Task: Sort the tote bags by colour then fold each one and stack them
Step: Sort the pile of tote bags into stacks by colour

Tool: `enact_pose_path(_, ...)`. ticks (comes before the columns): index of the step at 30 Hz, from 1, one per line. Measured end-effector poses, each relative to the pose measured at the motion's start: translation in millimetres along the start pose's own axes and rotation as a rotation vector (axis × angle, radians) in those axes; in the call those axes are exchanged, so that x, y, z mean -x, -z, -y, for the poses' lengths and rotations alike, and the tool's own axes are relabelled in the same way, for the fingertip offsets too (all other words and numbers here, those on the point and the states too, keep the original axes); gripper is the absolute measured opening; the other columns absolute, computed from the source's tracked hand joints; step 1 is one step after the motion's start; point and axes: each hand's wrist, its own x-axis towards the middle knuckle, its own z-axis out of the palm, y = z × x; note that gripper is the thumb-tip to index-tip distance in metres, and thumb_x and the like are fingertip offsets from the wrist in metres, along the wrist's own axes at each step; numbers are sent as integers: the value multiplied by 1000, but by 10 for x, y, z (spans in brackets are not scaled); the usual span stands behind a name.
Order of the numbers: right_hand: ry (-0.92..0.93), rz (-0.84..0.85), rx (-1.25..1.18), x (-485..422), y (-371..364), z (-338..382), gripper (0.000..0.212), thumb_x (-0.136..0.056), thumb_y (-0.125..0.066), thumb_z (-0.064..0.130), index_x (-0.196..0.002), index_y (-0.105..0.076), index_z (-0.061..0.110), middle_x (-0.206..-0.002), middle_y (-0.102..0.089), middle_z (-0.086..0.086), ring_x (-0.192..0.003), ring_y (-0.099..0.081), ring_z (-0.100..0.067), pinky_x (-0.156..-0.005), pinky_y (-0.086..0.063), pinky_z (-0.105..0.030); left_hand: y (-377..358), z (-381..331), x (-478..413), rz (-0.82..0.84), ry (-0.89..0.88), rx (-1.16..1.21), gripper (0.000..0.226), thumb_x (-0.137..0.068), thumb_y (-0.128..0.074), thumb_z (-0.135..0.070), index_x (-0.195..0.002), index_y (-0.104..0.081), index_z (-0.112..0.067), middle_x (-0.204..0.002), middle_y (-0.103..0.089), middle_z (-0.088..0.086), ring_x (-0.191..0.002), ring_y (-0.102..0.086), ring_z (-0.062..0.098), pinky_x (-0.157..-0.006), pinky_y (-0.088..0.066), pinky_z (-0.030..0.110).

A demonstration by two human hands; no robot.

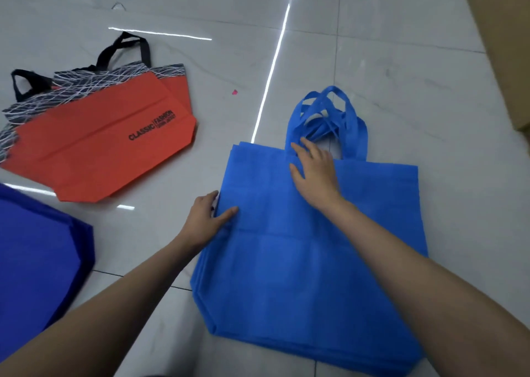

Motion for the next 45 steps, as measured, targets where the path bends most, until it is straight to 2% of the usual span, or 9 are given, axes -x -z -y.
enact_pose_path(5,-587,-368,-76,982,379,-618,48,-94,-53,22,-136,-42,2,-148,-32,-18,-134,-31,-36,-109,-24,-46,-89,69,272,-51,175,-160,72,-80,-68,-46,-129,-42,1,-126,-45,16,-108,-52,32,-94,-45,44)
enact_pose_path(9,-1168,-261,-203,1697,534,-927,53,-97,-45,33,-137,-34,1,-143,-32,-24,-127,-33,-42,-99,-33,-52,-232,59,465,-130,314,-187,74,-85,-63,-44,-135,-35,2,-133,-35,24,-119,-42,42,-101,-37,48)
enact_pose_path(16,-1208,-34,-144,2008,238,-419,62,-95,-39,46,-143,-24,10,-140,-30,-17,-123,-35,-38,-93,-39,-51,-345,-9,536,-171,510,-90,50,-86,-55,-26,-128,-39,-5,-128,-36,20,-113,-44,41,-93,-42,46)
enact_pose_path(22,-1322,-225,-626,1778,256,-702,55,-63,-58,39,-107,-50,7,-102,-62,-12,-90,-60,-36,-87,-51,-49,-387,20,271,-178,525,253,54,-75,-75,-27,-112,-47,1,-111,-56,15,-98,-57,34,-88,-50,50)
enact_pose_path(29,-1132,-436,-36,1162,624,-1096,50,-83,-66,20,-124,-45,1,-131,-43,-24,-120,-40,-43,-104,-28,-48,-531,-348,-94,-156,359,229,51,-82,-69,-34,-110,-46,1,-109,-57,13,-96,-57,30,-76,-47,40)
enact_pose_path(33,-416,-422,128,921,331,-689,49,-86,-58,27,-129,-51,6,-136,-43,-22,-122,-41,-41,-104,-32,-58,-719,-580,-262,-90,256,384,46,-90,-61,-16,-127,-35,-11,-113,-54,9,-100,-55,27,-84,-47,39)
enact_pose_path(37,200,7,270,1164,-241,-49,66,-82,-38,64,-139,-40,31,-153,-30,-7,-136,-25,-34,-102,-22,-67,-781,-644,-376,-84,209,528,46,-88,-60,-4,-129,-41,-12,-105,-59,13,-87,-59,27,-65,-48,29)
enact_pose_path(42,67,150,306,1316,-350,-377,78,-79,-37,65,-148,-23,32,-158,-15,-4,-141,-13,-32,-104,-17,-67,-616,-671,-625,-72,218,572,50,-85,-65,-3,-130,-47,-16,-107,-62,15,-85,-62,28,-72,-50,35)
enact_pose_path(45,161,291,293,1298,-259,-728,84,-82,-26,80,-150,-1,38,-159,4,2,-144,10,-27,-108,3,-67,-534,-728,-758,-72,243,624,48,-85,-65,-1,-128,-52,-18,-104,-62,11,-81,-62,25,-74,-49,37)
